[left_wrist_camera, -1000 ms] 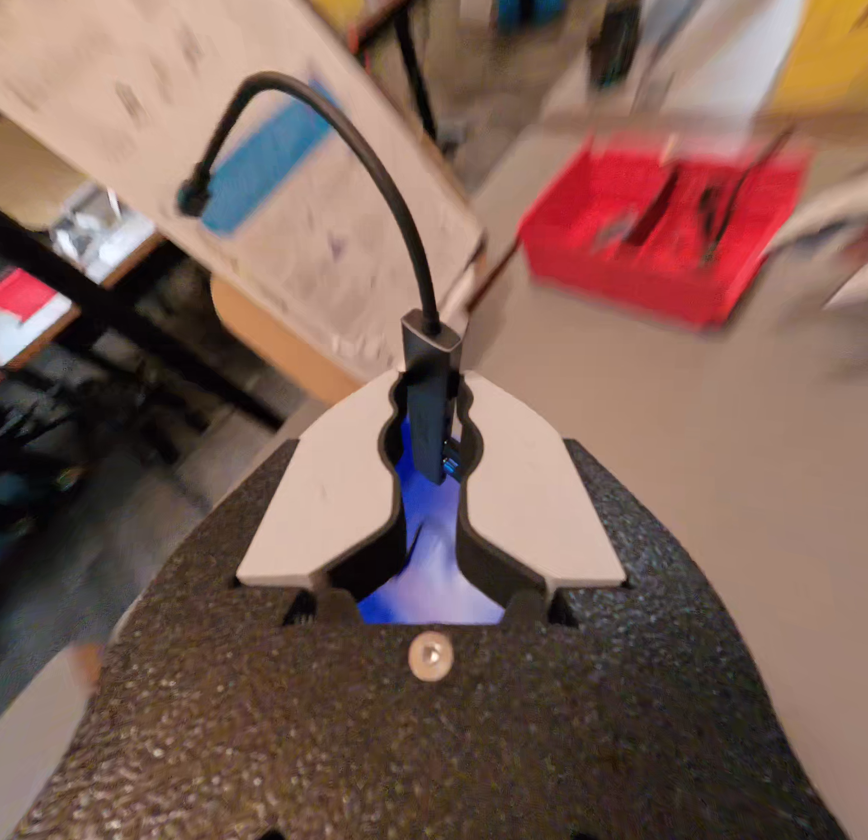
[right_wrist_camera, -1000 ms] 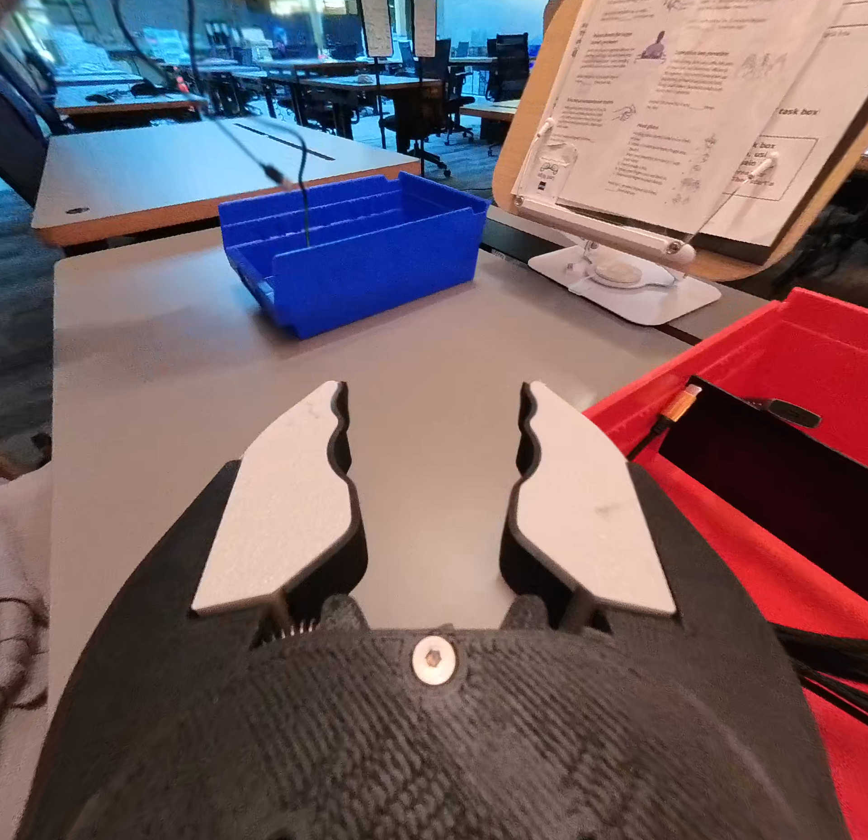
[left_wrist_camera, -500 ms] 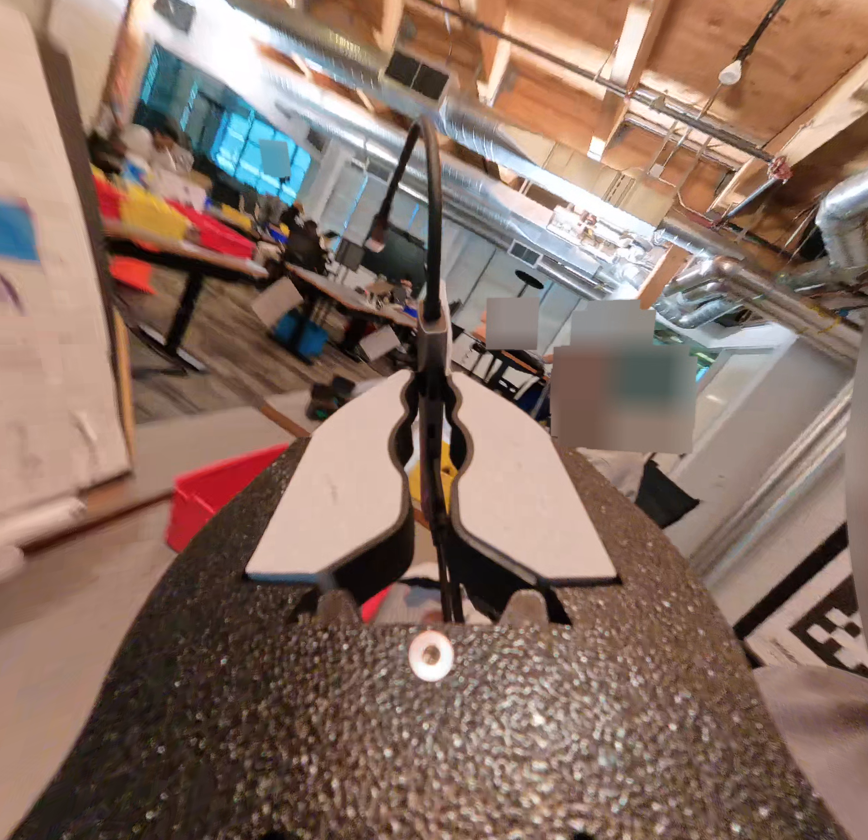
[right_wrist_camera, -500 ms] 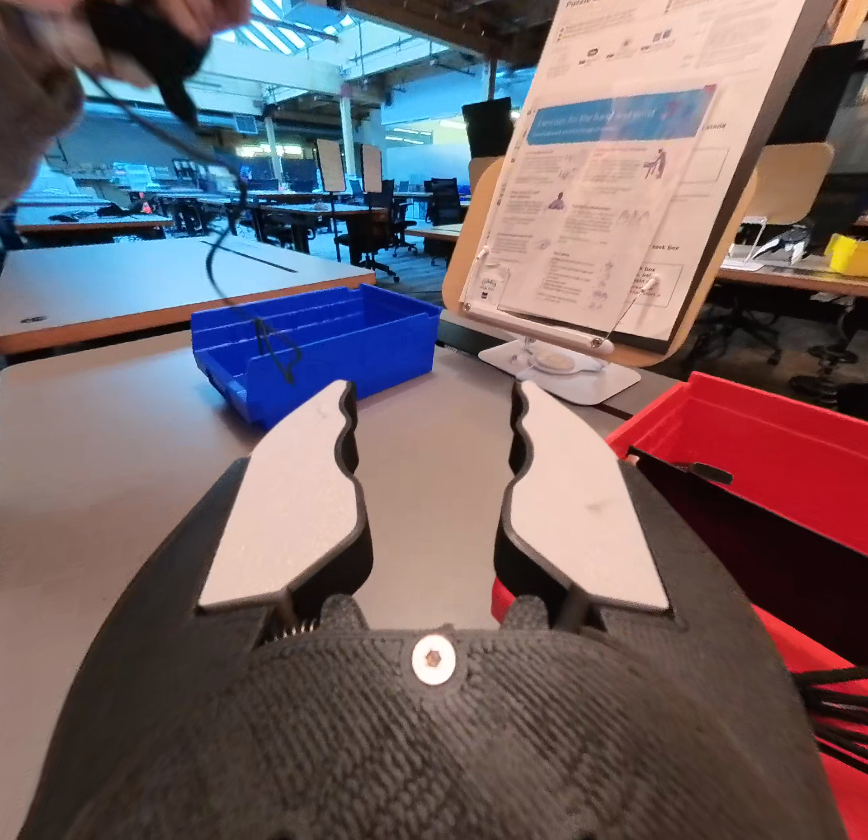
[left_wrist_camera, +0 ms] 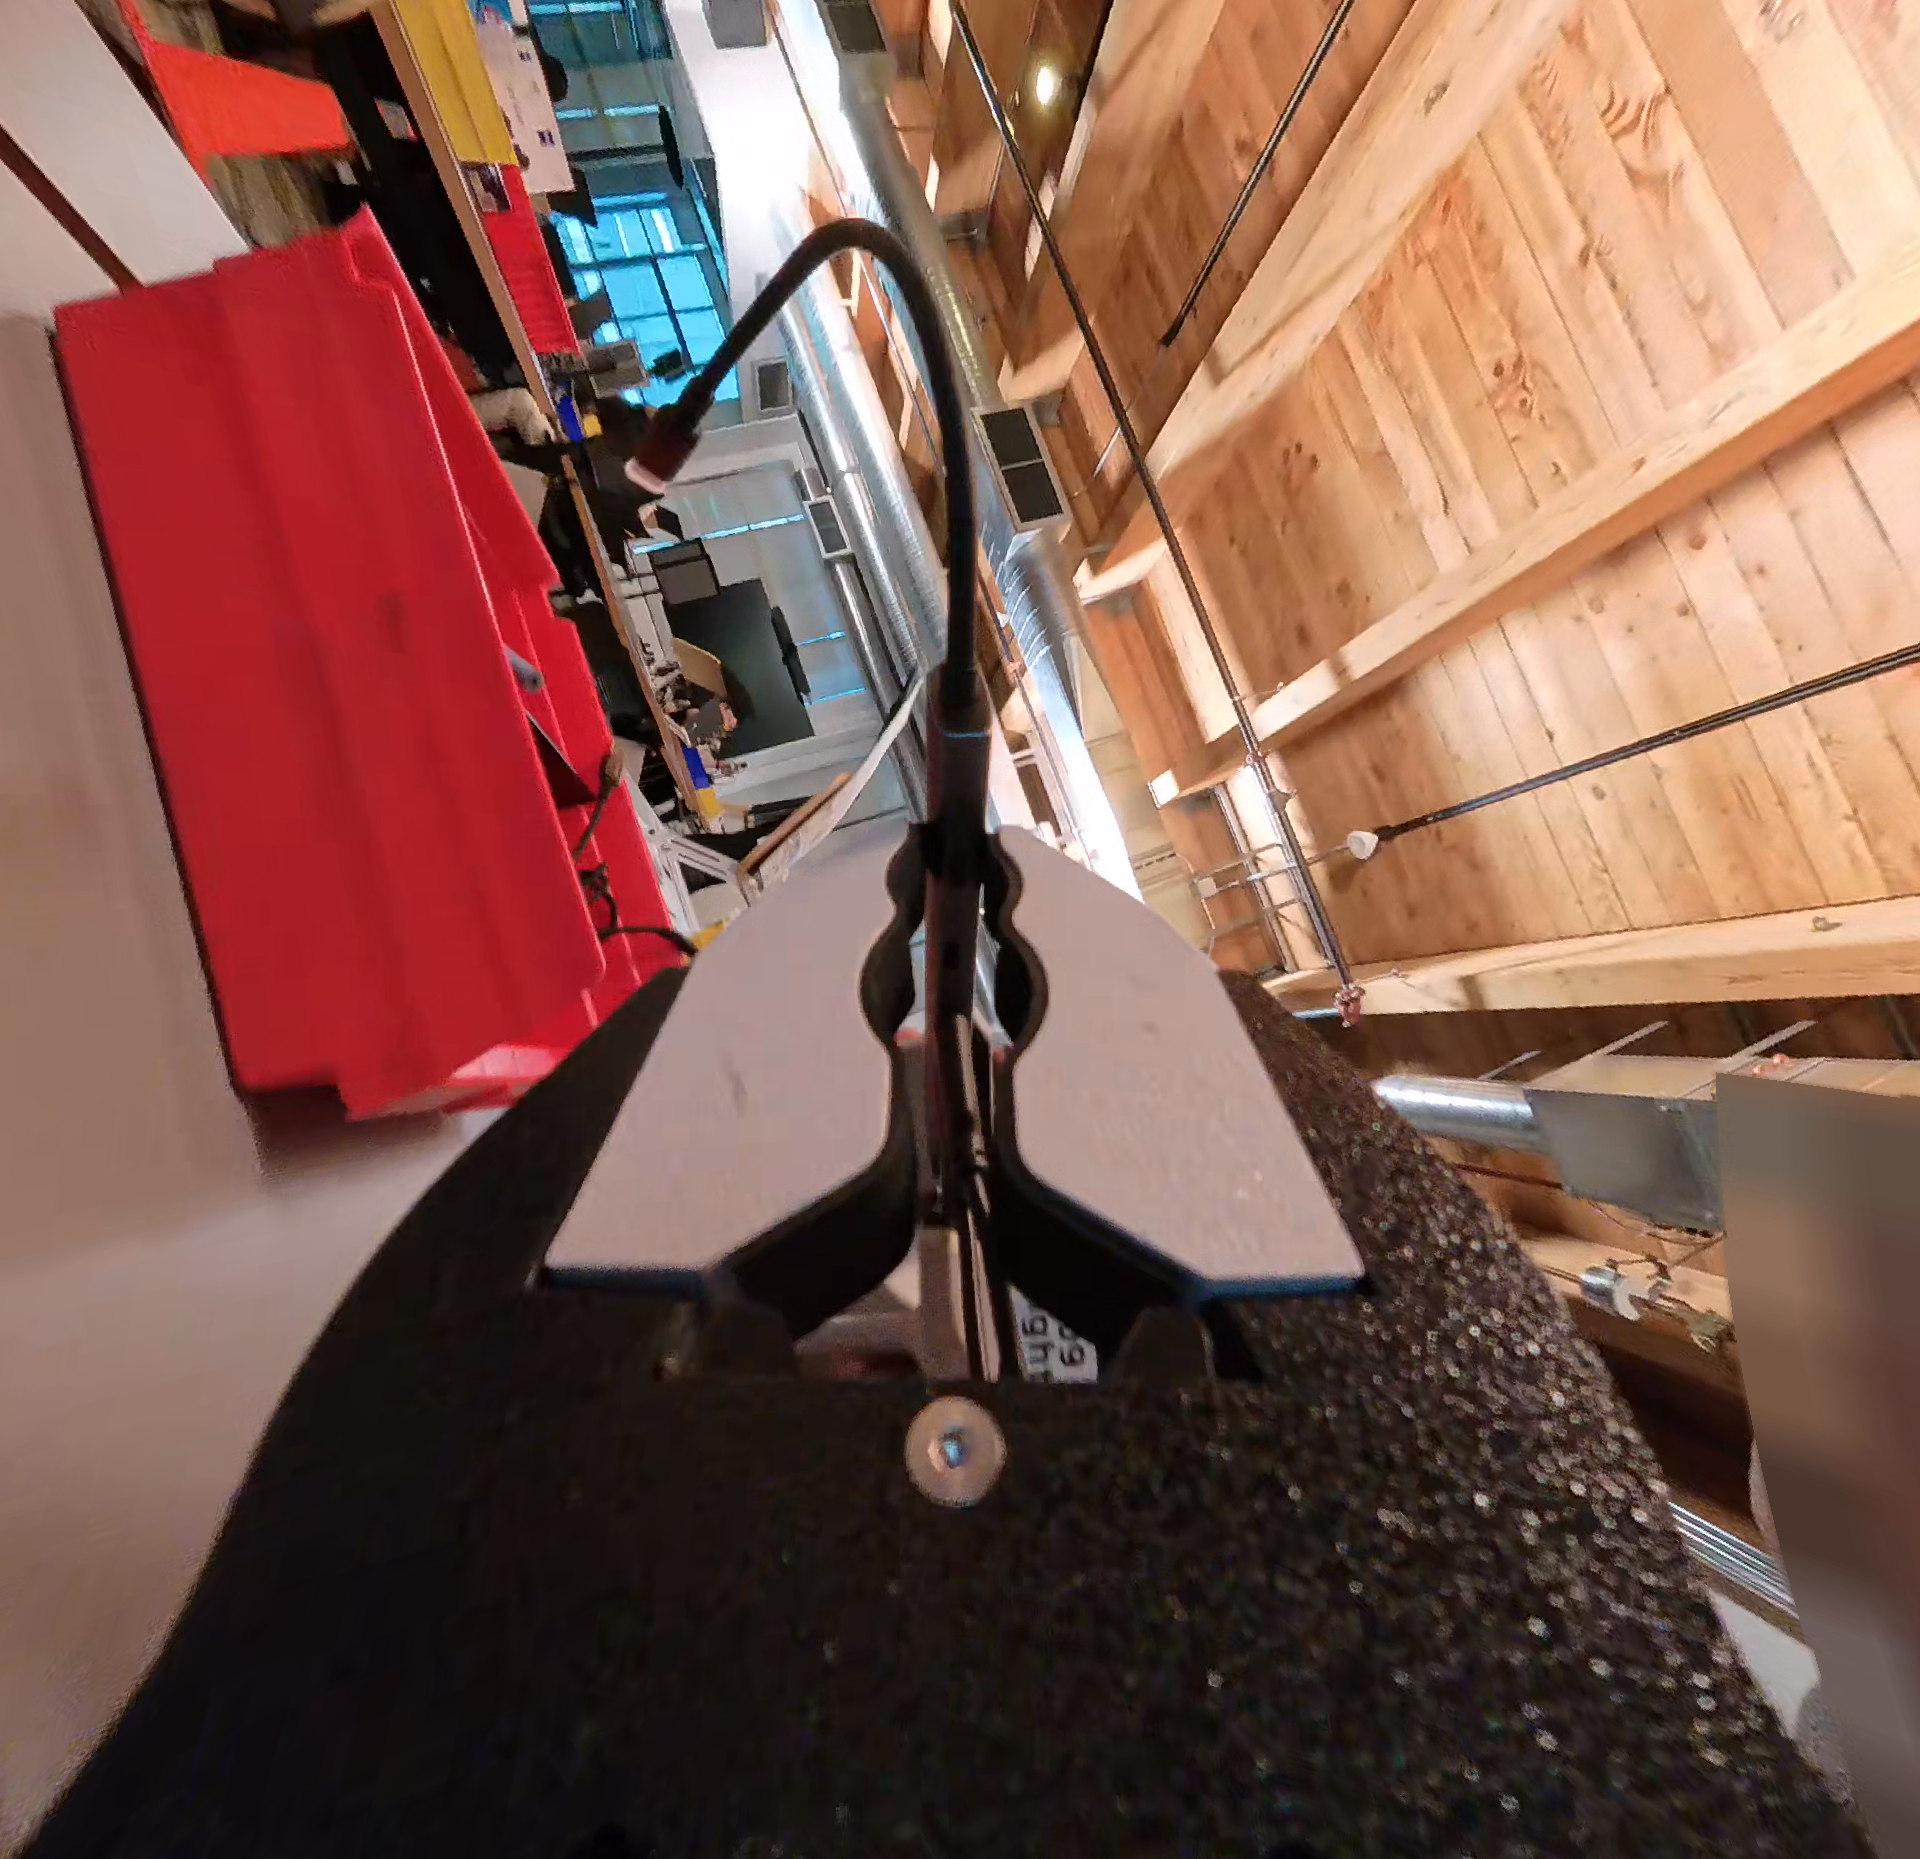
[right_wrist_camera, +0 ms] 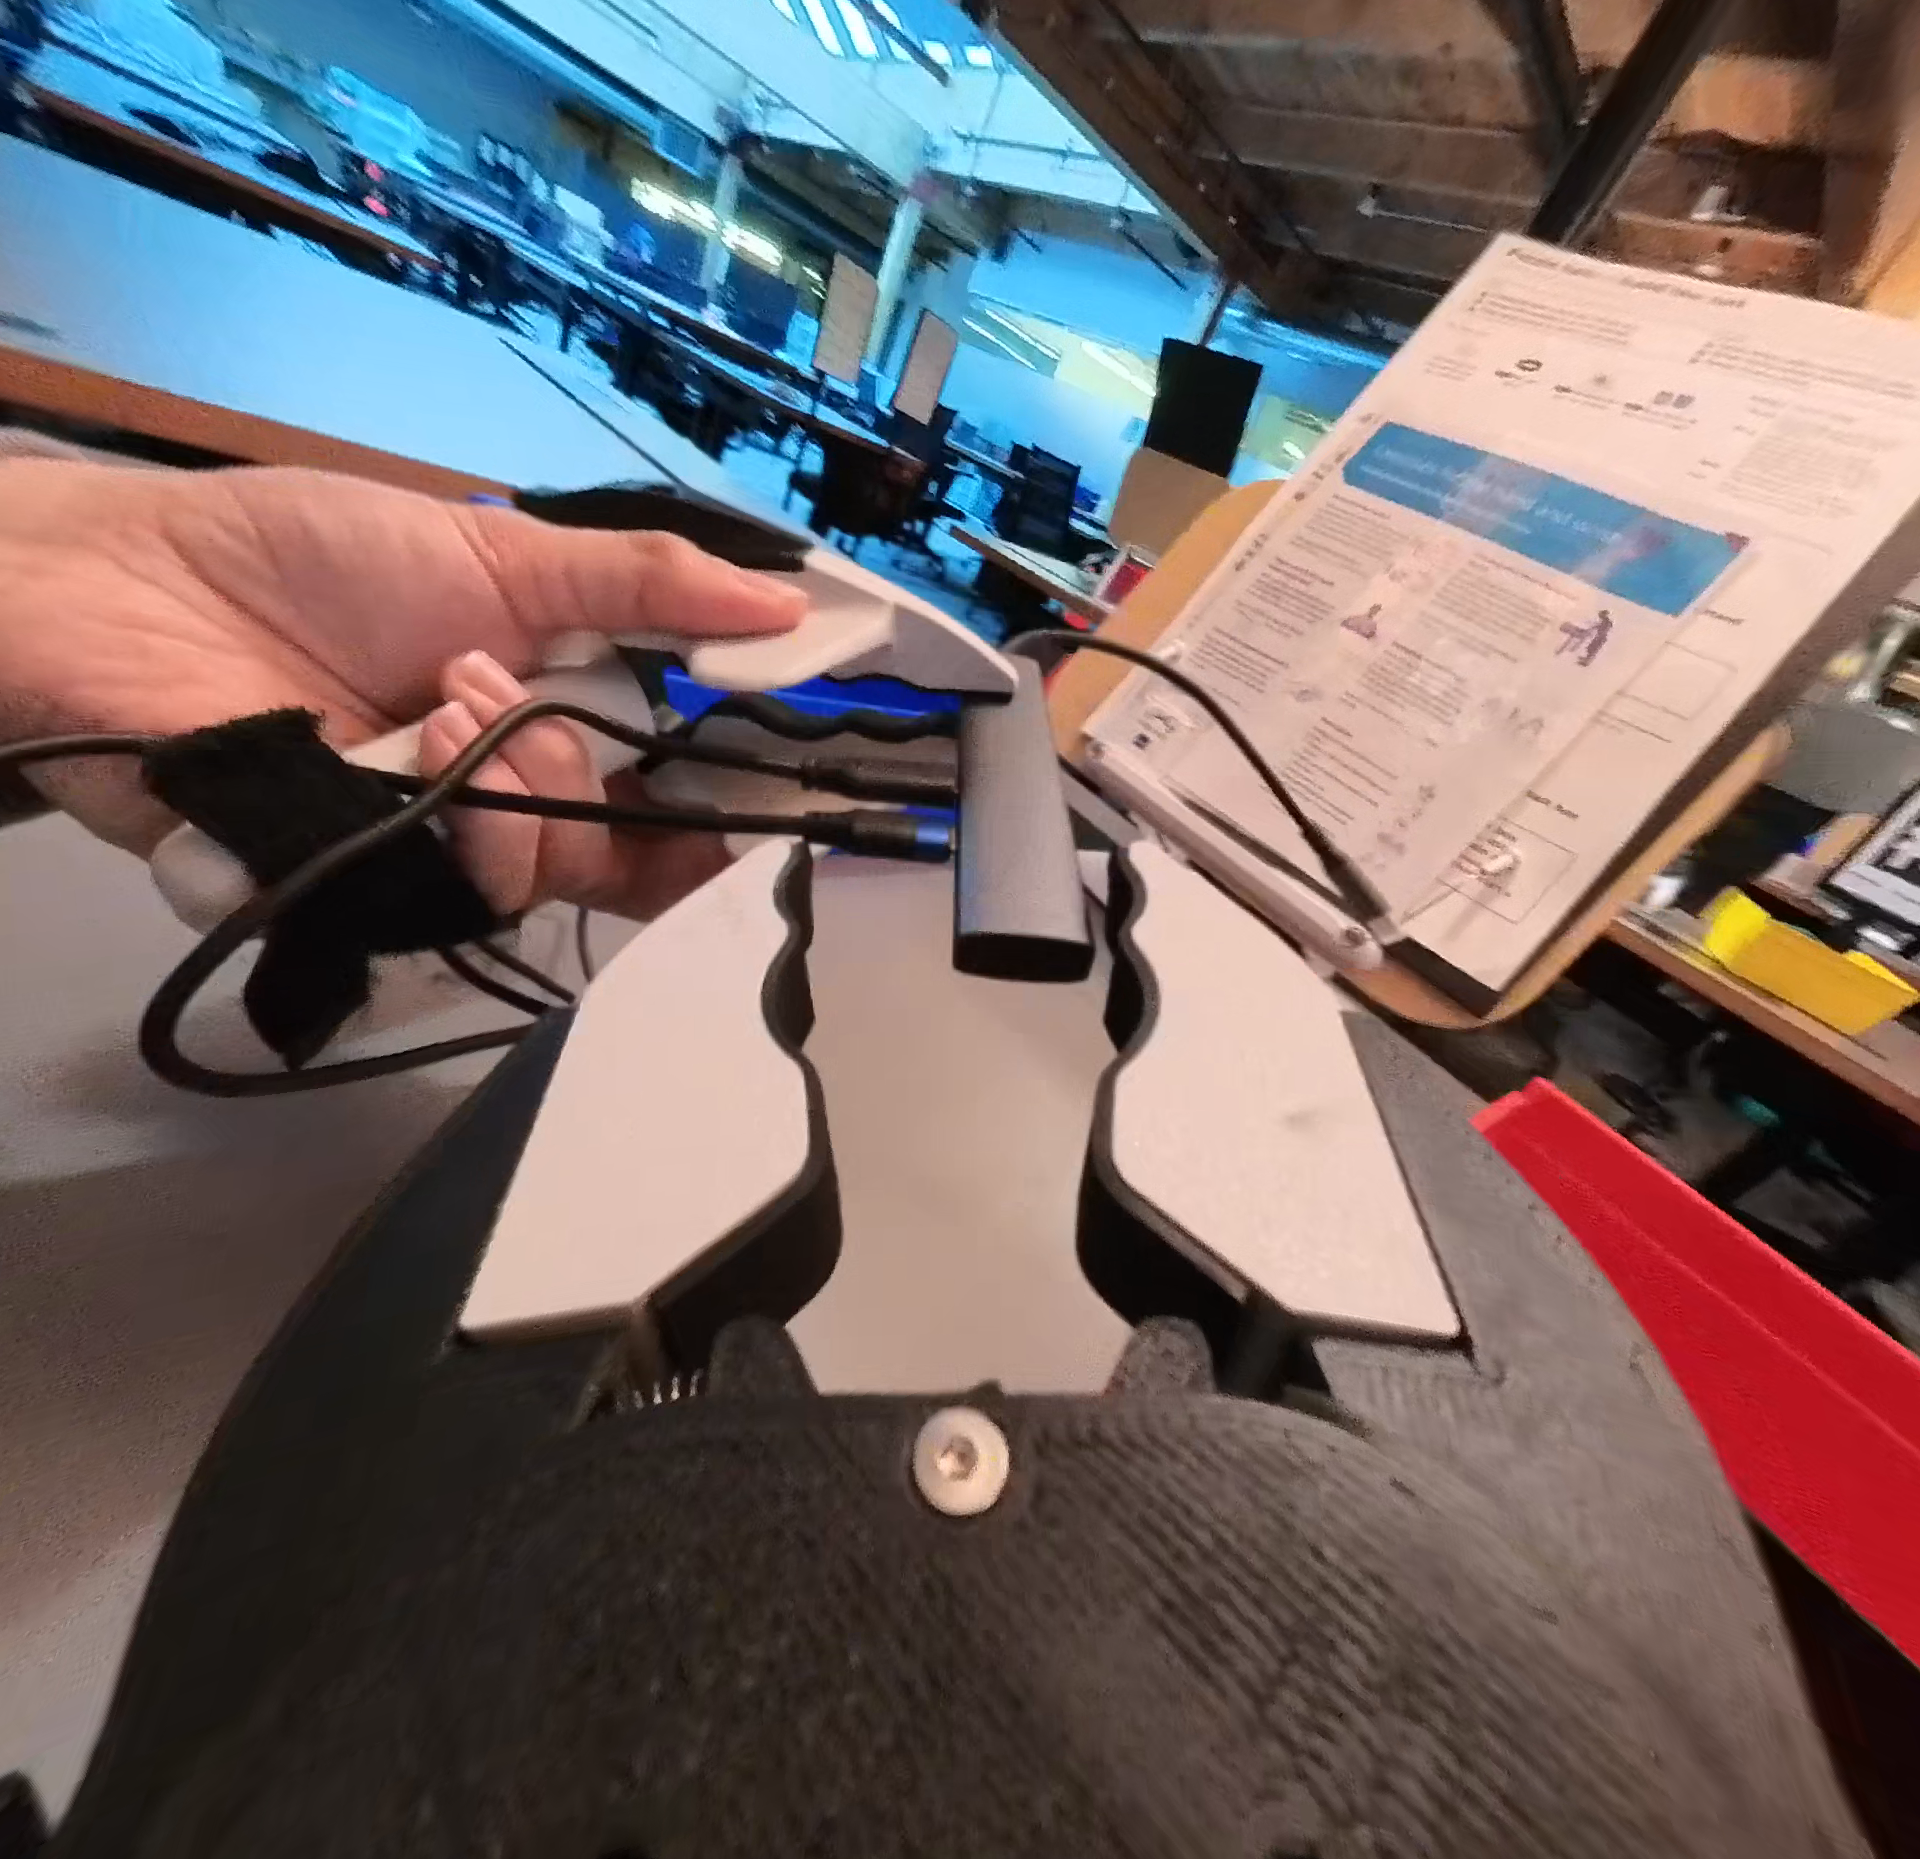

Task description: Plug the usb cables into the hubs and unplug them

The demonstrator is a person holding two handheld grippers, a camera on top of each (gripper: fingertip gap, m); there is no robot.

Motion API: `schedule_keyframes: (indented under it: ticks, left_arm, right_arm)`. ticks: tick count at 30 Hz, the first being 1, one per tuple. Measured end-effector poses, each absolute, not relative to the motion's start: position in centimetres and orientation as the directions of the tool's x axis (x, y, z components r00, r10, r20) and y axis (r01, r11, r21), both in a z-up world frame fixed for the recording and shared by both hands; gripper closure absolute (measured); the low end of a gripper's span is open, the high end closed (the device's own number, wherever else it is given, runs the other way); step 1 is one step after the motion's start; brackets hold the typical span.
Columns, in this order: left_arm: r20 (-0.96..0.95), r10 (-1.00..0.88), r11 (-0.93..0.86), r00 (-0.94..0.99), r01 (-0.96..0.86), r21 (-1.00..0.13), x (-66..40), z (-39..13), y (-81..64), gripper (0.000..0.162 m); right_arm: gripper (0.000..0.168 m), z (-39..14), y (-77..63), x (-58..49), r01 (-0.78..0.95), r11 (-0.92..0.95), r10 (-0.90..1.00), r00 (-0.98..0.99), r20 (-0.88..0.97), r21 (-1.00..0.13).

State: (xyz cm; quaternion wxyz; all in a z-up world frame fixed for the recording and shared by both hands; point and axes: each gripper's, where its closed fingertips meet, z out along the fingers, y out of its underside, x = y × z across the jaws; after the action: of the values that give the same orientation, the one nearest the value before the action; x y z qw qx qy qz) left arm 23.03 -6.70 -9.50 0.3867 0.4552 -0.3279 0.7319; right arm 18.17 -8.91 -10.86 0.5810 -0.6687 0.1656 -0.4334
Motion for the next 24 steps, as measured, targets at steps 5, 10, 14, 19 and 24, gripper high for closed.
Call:
schedule_keyframes:
  ticks: [5, 10, 14, 19, 24]
  left_arm:
    - [0.905, 0.319, -0.473, -0.283, -0.874, -0.106, 21.6, -9.5, -7.2, 0.153]
    - [0.896, 0.318, -0.462, -0.309, -0.876, -0.138, 20.9, -9.2, -7.8, 0.152]
    - [0.851, 0.211, -0.454, -0.480, -0.820, -0.350, 20.3, -8.8, -7.9, 0.151]
    - [0.648, 0.047, -0.342, -0.760, -0.622, -0.705, 18.9, -8.0, -7.4, 0.143]
    - [0.352, -0.126, -0.196, -0.927, -0.325, -0.925, 18.2, -7.6, -3.8, 0.123]
  right_arm:
    - [0.126, -11.0, -9.1, 17.3, 0.320, -0.203, -0.688, 0.626, 0.367, -0.925]
    - [0.130, -10.5, -9.6, 16.7, 0.363, -0.201, -0.673, 0.624, 0.397, -0.910]
    - [0.144, -10.0, -10.2, 16.5, 0.363, -0.169, -0.678, 0.632, 0.375, -0.916]
    - [0.145, -9.0, -10.9, 16.3, 0.339, -0.012, -0.689, 0.679, 0.254, -0.941]
    - [0.145, -7.8, -12.1, 15.8, 0.342, 0.134, -0.688, 0.707, 0.161, -0.930]
